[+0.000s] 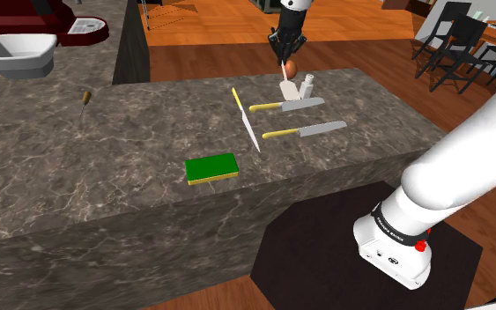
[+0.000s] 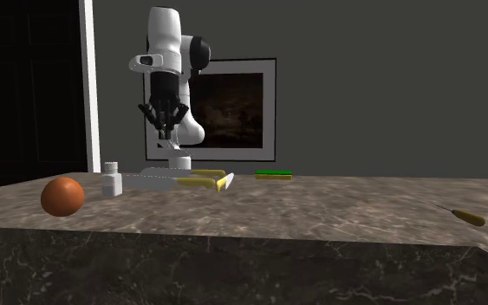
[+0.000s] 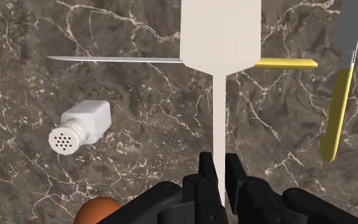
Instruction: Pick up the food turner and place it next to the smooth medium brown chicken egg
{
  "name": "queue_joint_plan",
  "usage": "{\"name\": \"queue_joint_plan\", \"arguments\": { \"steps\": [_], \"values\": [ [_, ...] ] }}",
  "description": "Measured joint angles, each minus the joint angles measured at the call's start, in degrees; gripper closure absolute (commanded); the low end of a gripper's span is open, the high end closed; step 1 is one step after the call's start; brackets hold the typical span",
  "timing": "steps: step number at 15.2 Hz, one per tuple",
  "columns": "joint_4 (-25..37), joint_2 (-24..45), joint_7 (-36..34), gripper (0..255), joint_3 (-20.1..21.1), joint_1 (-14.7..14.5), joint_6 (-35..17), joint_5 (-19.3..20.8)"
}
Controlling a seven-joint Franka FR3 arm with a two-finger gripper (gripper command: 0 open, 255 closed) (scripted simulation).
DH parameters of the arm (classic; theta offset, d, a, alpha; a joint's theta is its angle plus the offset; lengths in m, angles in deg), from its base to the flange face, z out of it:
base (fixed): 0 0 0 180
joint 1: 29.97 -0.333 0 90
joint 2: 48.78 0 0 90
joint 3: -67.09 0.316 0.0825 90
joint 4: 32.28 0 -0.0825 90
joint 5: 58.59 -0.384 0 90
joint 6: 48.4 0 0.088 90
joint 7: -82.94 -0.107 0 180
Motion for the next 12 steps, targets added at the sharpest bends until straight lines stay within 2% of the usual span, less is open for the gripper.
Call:
{"name": "queue_joint_plan", "arguments": {
  "steps": [12],
  "values": [
    [0.2, 0.2, 17.0, 255, -8.4, 8.2, -0.1, -1.1]
  ]
}}
